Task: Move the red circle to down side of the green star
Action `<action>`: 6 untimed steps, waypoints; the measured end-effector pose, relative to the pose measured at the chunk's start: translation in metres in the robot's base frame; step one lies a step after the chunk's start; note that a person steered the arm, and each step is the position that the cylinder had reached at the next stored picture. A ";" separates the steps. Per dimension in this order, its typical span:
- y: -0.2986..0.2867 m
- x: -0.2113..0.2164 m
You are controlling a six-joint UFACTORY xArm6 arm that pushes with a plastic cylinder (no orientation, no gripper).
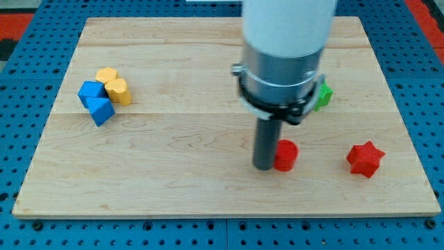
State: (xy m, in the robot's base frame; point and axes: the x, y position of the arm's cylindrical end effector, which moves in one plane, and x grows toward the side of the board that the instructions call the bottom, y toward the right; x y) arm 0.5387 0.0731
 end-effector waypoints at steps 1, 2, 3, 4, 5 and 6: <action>0.038 0.002; 0.056 0.013; 0.097 0.010; 0.084 -0.005; 0.103 -0.014; 0.104 -0.037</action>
State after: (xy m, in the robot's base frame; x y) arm 0.5014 0.1773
